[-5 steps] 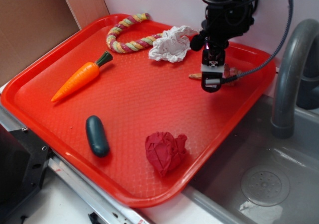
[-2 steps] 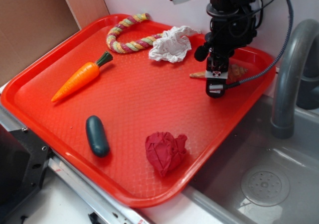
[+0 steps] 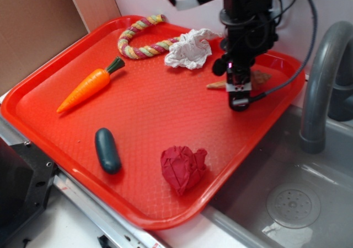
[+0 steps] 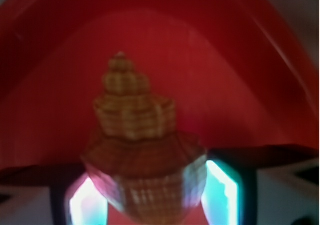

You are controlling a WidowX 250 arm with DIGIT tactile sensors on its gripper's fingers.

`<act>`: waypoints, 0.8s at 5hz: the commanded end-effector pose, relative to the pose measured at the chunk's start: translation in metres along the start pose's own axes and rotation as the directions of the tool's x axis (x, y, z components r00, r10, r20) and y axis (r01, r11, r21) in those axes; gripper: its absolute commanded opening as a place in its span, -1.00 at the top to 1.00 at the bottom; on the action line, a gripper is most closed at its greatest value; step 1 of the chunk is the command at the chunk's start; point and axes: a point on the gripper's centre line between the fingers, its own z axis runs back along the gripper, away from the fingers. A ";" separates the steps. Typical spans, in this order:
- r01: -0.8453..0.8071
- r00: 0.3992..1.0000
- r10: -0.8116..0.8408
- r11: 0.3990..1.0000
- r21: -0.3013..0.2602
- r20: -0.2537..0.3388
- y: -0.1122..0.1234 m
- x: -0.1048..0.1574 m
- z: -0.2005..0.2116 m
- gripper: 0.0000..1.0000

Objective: Grab the shell.

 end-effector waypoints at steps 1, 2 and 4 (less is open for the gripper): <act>-0.393 0.918 0.386 0.915 0.092 0.087 0.019 -0.063 0.090 1.00; -0.499 0.867 0.496 0.863 0.078 0.051 0.020 -0.090 0.115 1.00; -0.560 0.828 0.558 0.829 0.011 0.062 0.008 -0.131 0.175 1.00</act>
